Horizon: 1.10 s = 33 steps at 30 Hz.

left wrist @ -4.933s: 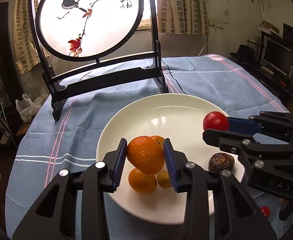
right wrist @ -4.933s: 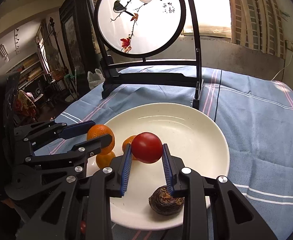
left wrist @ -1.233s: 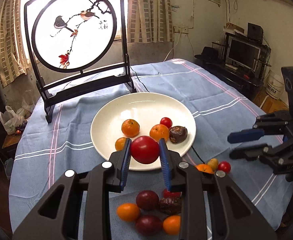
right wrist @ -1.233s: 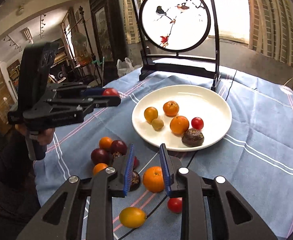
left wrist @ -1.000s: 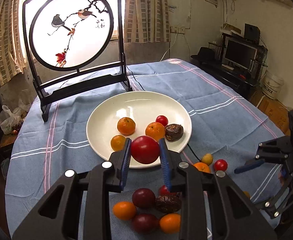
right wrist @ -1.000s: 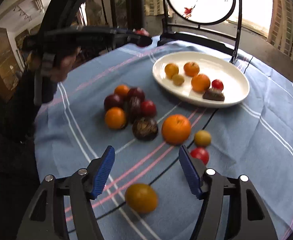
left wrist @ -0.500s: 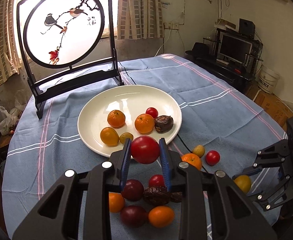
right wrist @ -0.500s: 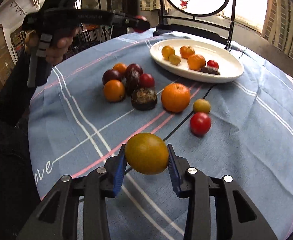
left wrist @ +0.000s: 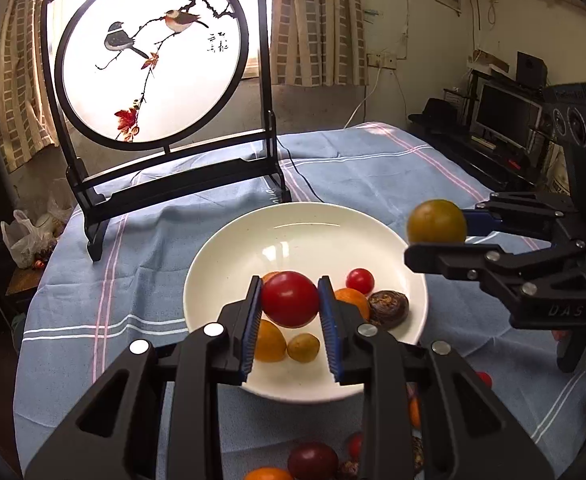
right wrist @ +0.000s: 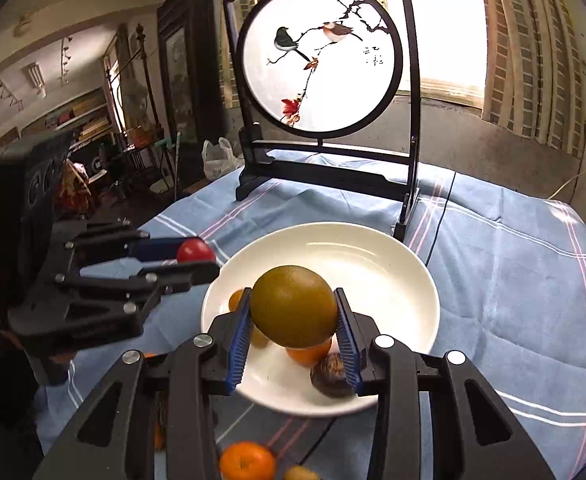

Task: Organize fruits
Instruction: 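Carry both fruits onto the white plate and open both tools, then withdraw both open tools from the plate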

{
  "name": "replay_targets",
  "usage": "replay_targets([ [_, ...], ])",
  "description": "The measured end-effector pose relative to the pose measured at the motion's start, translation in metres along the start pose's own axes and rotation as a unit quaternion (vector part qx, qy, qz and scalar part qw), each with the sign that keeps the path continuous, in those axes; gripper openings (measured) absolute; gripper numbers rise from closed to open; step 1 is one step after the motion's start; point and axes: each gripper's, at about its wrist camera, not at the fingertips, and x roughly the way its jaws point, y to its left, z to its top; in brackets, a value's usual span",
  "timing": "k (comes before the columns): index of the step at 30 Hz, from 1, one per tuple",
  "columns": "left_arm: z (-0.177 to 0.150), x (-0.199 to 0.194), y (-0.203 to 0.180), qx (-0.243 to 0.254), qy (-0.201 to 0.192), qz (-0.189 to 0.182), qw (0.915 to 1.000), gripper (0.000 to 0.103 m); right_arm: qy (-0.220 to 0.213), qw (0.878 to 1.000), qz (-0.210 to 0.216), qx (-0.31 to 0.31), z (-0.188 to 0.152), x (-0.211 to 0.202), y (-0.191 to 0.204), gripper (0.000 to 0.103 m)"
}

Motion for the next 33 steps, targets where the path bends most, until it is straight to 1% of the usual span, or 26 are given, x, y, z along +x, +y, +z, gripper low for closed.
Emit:
replay_targets([
  [3, 0.004, 0.017, 0.004, -0.012, 0.009, 0.009, 0.9999, 0.027, -0.006, 0.999, -0.005, 0.033, 0.01, 0.02, -0.012, 0.039],
  [5, 0.004, 0.026, 0.004, -0.014, 0.012, 0.019, 0.9997, 0.027, -0.009, 0.999, -0.016, 0.04, 0.01, 0.03, -0.015, 0.039],
  [6, 0.003, 0.029, 0.004, -0.015, 0.013, 0.021, 0.9996, 0.027, -0.005, 0.999, -0.013, 0.046, 0.01, 0.036, -0.017, 0.039],
  [10, 0.0, 0.041, 0.002, -0.008, 0.024, 0.038, 0.999, 0.027, 0.005, 0.999, -0.018, 0.045, 0.005, 0.051, -0.017, 0.039],
  [20, -0.006, 0.056, 0.001, -0.008, 0.04, 0.043, 0.9982, 0.029, 0.026, 0.998, -0.021, 0.058, -0.005, 0.073, -0.026, 0.039],
  [21, -0.006, 0.057, 0.0, -0.008, 0.041, 0.043, 0.9982, 0.032, 0.027, 0.998, -0.017, 0.06, -0.006, 0.073, -0.028, 0.04],
  [22, -0.006, 0.057, 0.0, -0.008, 0.038, 0.046, 0.9982, 0.046, 0.024, 0.998, -0.018, 0.063, -0.006, 0.073, -0.029, 0.047],
  [24, -0.005, 0.055, 0.001, -0.007, 0.027, 0.052, 0.9983, 0.059, 0.009, 0.997, -0.027, 0.074, -0.006, 0.069, -0.033, 0.06],
  [28, -0.005, 0.053, 0.002, -0.014, 0.027, 0.047, 0.9984, 0.059, -0.008, 0.996, -0.026, 0.08, -0.003, 0.059, -0.037, 0.061],
  [30, -0.005, 0.053, 0.003, -0.015, 0.029, 0.047, 0.9984, 0.059, -0.011, 0.996, -0.024, 0.082, -0.003, 0.057, -0.037, 0.061],
  [33, -0.005, 0.053, 0.003, -0.015, 0.029, 0.048, 0.9983, 0.059, -0.011, 0.997, -0.027, 0.078, -0.003, 0.057, -0.035, 0.064],
])
